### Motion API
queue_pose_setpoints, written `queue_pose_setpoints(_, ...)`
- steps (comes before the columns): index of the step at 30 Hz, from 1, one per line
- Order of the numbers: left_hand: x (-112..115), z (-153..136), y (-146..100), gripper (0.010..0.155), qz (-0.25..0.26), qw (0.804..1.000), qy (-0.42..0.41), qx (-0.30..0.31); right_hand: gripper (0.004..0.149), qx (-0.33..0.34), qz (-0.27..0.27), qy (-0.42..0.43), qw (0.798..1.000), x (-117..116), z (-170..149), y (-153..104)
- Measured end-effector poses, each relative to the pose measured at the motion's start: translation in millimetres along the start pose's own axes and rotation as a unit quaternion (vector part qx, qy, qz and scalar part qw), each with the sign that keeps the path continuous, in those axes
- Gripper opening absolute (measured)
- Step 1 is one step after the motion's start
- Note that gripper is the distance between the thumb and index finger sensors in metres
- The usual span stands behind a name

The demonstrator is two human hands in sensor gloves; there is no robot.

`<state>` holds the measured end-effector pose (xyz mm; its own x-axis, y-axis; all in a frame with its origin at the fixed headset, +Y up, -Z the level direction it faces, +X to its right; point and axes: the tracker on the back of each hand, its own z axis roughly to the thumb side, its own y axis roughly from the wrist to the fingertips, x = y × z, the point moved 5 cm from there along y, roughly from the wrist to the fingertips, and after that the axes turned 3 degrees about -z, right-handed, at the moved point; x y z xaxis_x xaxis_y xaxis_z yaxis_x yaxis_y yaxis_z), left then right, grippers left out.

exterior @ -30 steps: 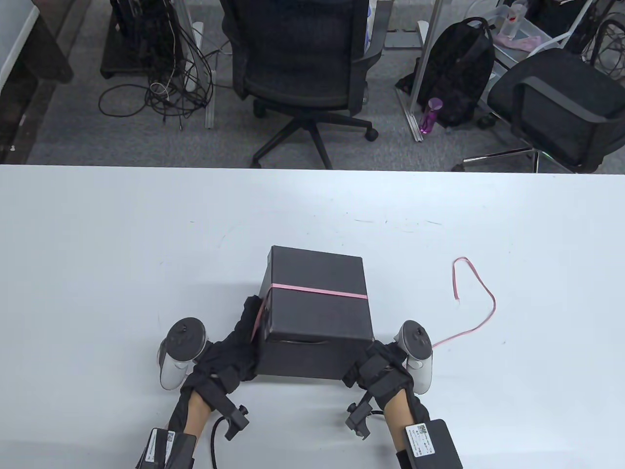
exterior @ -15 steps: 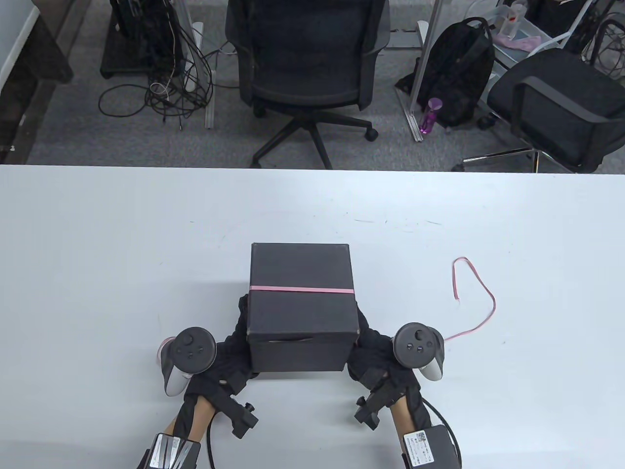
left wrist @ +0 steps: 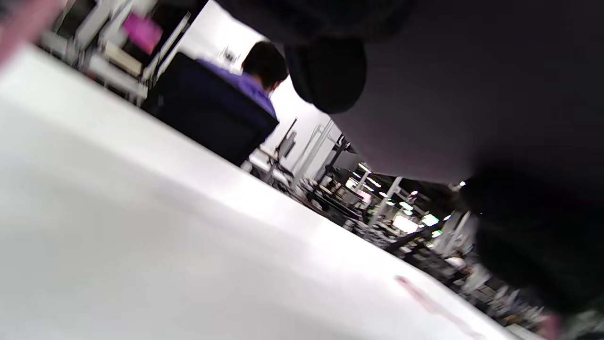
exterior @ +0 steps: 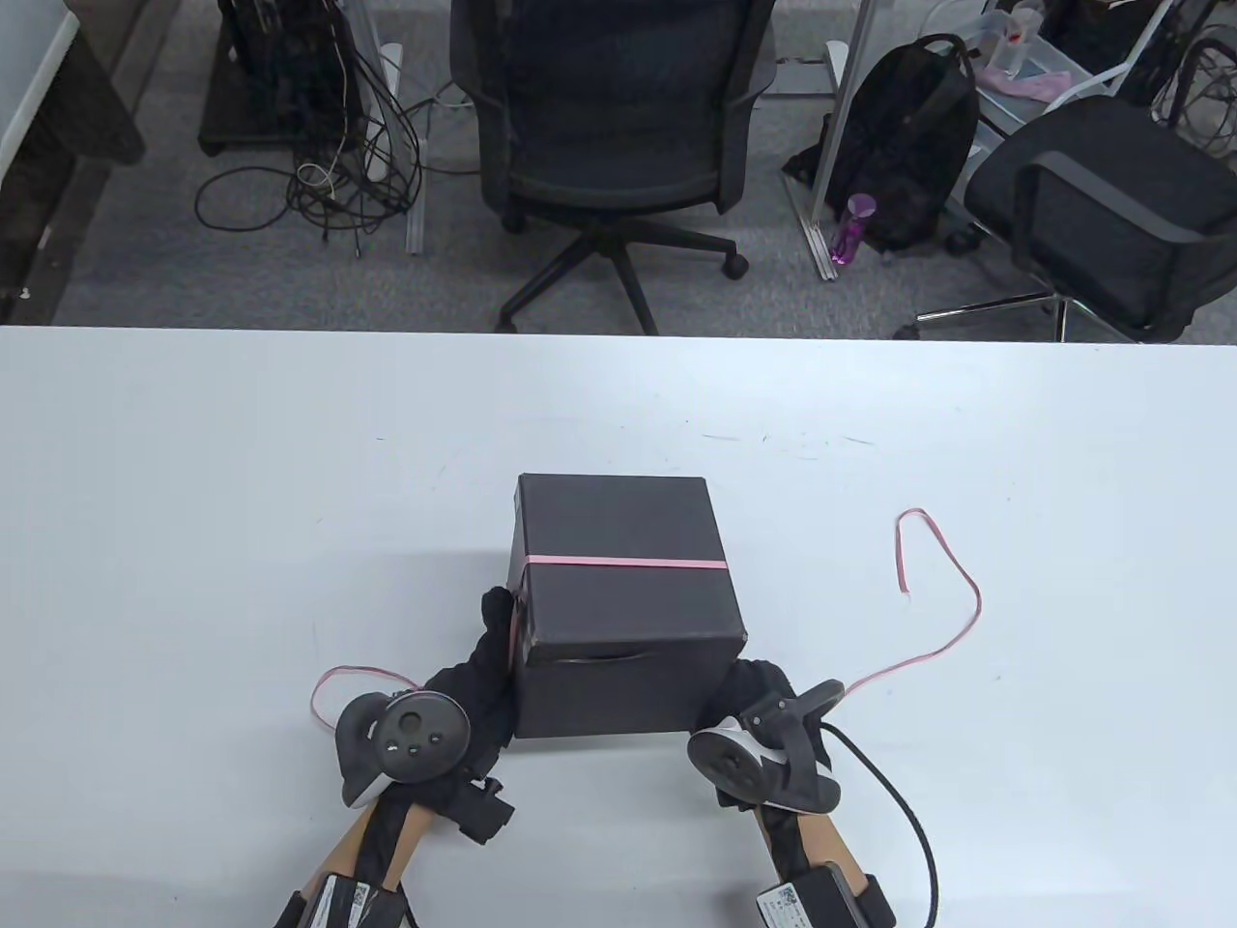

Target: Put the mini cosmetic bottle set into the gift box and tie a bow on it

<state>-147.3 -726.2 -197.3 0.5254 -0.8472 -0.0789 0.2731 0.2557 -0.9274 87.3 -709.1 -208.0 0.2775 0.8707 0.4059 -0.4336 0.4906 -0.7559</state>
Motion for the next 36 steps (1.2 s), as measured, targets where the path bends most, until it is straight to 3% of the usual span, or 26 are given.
queue_pose_setpoints(3,-6.4,8.5,-2.3,0.072,0.026,0.994,0.106,0.018,0.06,0.016,-0.001,-0.036,0.999,1.5,1.7,0.0)
queue_pose_setpoints(5,-11.0,12.0,-3.3,0.07,0.039,0.982,0.182,0.022,0.063,0.02,0.005,-0.036,0.999,3.8,0.4,0.8)
queue_pose_setpoints(9,-18.1,8.9,-3.0,0.064,0.042,0.979,0.201,0.016,0.069,0.023,-0.011,-0.016,1.0,13.9,-1.9,2.2)
queue_pose_setpoints(15,-27.2,5.7,-2.4,0.052,0.037,0.992,0.112,0.052,0.071,0.032,-0.01,0.124,0.992,22.8,-8.6,3.8)
queue_pose_setpoints(21,-36.4,4.9,-2.4,0.052,0.049,0.997,0.031,0.043,0.062,0.04,-0.031,0.147,0.988,34.1,-9.8,4.3)
queue_pose_setpoints(26,-43.4,5.6,-2.0,0.05,0.057,0.995,-0.075,0.015,0.059,-0.008,-0.074,0.178,0.981,47.8,-18.7,3.7)
queue_pose_setpoints(31,-36.8,4.7,1.7,0.05,0.004,0.988,-0.144,-0.047,0.056,-0.069,-0.094,0.183,0.976,56.5,-29.4,3.6)
queue_pose_setpoints(36,-28.3,-3.1,3.0,0.05,-0.053,0.973,-0.205,-0.093,0.054,-0.138,-0.024,0.275,0.951,41.3,-40.4,4.0)
